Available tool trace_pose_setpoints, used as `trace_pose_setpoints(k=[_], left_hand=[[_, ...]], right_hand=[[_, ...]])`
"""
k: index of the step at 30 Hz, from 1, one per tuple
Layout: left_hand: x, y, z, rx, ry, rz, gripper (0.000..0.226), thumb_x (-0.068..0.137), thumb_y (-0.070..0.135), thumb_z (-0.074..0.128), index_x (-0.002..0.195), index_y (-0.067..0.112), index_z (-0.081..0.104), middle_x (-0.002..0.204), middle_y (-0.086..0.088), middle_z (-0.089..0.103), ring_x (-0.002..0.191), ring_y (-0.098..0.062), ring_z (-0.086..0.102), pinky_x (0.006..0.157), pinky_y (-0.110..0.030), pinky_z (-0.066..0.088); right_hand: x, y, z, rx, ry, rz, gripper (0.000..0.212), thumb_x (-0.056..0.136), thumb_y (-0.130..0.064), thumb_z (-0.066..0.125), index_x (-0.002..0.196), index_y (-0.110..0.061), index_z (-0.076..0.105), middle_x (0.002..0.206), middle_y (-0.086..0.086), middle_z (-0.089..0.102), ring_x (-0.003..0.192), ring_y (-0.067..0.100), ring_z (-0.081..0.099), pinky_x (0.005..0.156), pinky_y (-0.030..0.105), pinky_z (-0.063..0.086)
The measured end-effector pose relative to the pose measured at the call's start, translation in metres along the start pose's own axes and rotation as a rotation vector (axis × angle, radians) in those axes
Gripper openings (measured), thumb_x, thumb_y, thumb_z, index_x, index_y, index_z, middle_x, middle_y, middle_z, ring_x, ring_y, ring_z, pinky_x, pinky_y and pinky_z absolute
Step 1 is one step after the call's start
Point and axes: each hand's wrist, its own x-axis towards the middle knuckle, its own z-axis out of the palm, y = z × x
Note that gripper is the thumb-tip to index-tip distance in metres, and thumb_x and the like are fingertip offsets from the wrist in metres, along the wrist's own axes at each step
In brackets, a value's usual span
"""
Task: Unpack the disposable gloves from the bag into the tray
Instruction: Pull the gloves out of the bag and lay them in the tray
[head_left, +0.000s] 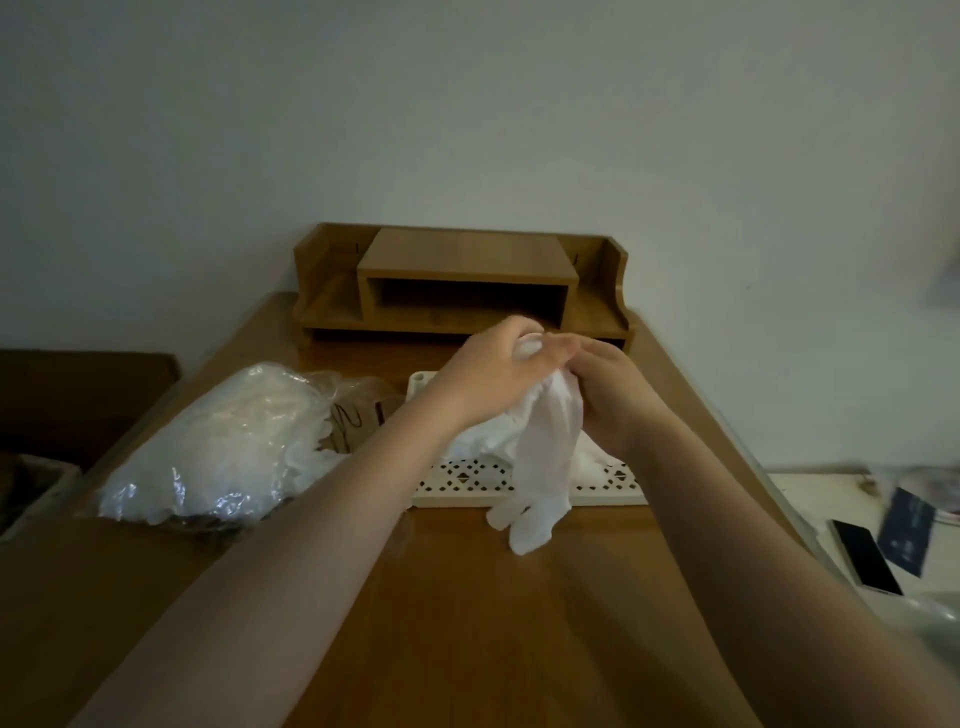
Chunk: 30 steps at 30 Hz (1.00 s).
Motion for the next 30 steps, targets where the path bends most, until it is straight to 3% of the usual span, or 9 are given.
trace_pose_setpoints(k=[2,4,9,15,17,20,22,27,30], left_hand=[[0.009,0.008,0.003,0.013,-0.044,-0.057,0.044,0.085,0.057,0.056,0.102,0.017,0.064,0.09,0.004,0.063,0.08,-0.01,0.059,0.062,-0.021,0.044],[0.014,0.009,0.002,-0.009,-0.034,-0.071,0.042,0.086,0.055,0.057,0.081,0.014,0.063,0.072,0.002,0.059,0.065,-0.011,0.056,0.057,-0.022,0.042],[0.015,0.018,-0.005,-0.191,-0.117,0.043,0.025,0.091,0.036,0.058,0.079,0.015,0.063,0.07,0.004,0.06,0.059,-0.007,0.054,0.056,-0.02,0.043],[0.012,0.022,-0.01,-0.297,-0.135,0.13,0.017,0.093,0.026,0.056,0.086,0.017,0.068,0.081,0.001,0.068,0.072,-0.011,0.063,0.066,-0.022,0.052],[0.01,0.021,-0.011,-0.33,-0.131,0.119,0.018,0.095,0.026,0.053,0.089,0.017,0.068,0.081,0.004,0.068,0.071,-0.008,0.063,0.063,-0.019,0.05],[0.01,0.02,-0.013,-0.266,-0.045,0.081,0.022,0.096,0.027,0.052,0.086,0.016,0.067,0.074,0.006,0.064,0.065,-0.005,0.059,0.06,-0.018,0.046],[0.012,0.02,-0.015,-0.208,0.033,0.045,0.028,0.096,0.027,0.052,0.085,0.006,0.065,0.072,-0.001,0.058,0.065,-0.013,0.054,0.063,-0.026,0.042],[0.012,0.025,-0.015,-0.14,0.122,0.008,0.032,0.097,0.03,0.048,0.07,0.018,0.06,0.06,0.006,0.052,0.054,-0.007,0.047,0.054,-0.021,0.038],[0.01,0.024,-0.016,-0.159,0.113,0.026,0.033,0.097,0.031,0.048,0.071,0.016,0.062,0.066,0.0,0.053,0.06,-0.012,0.048,0.06,-0.028,0.038]], right_hand=[[-0.001,-0.001,-0.009,-0.068,0.05,-0.001,0.029,0.097,-0.017,0.05,0.11,0.006,0.061,0.089,0.018,0.063,0.076,0.028,0.06,0.07,0.034,0.051],[-0.002,-0.001,-0.02,-0.068,0.042,-0.009,0.032,0.097,-0.023,0.051,0.113,0.003,0.061,0.087,0.011,0.064,0.073,0.021,0.059,0.066,0.028,0.053],[-0.01,-0.001,-0.045,0.033,-0.317,-0.022,0.068,0.085,-0.042,0.064,0.13,0.006,0.048,0.119,0.022,0.054,0.109,0.035,0.054,0.099,0.047,0.043],[-0.011,-0.005,-0.043,0.305,-0.566,-0.023,0.059,0.076,-0.03,0.077,0.119,0.002,0.052,0.105,0.015,0.057,0.095,0.028,0.058,0.083,0.037,0.051],[-0.01,-0.01,-0.04,0.337,-0.486,-0.026,0.064,0.079,-0.022,0.073,0.129,0.005,0.043,0.106,0.018,0.051,0.095,0.031,0.053,0.083,0.039,0.049],[-0.008,-0.016,-0.033,0.034,-0.111,-0.019,0.03,0.091,-0.012,0.057,0.118,0.0,0.053,0.102,0.014,0.059,0.092,0.031,0.057,0.081,0.035,0.053],[-0.01,-0.018,-0.023,-0.174,0.099,-0.079,0.019,0.094,-0.019,0.054,0.11,-0.009,0.057,0.103,0.008,0.064,0.094,0.026,0.063,0.084,0.034,0.056],[-0.02,-0.017,-0.001,-0.474,0.076,-0.329,0.034,0.09,-0.018,0.061,0.123,-0.02,0.052,0.108,-0.006,0.063,0.093,0.007,0.064,0.077,0.023,0.055],[-0.019,-0.014,0.004,-0.61,0.135,-0.355,0.022,0.089,-0.003,0.05,0.097,-0.021,0.057,0.079,-0.005,0.059,0.067,0.008,0.055,0.061,0.024,0.048]])
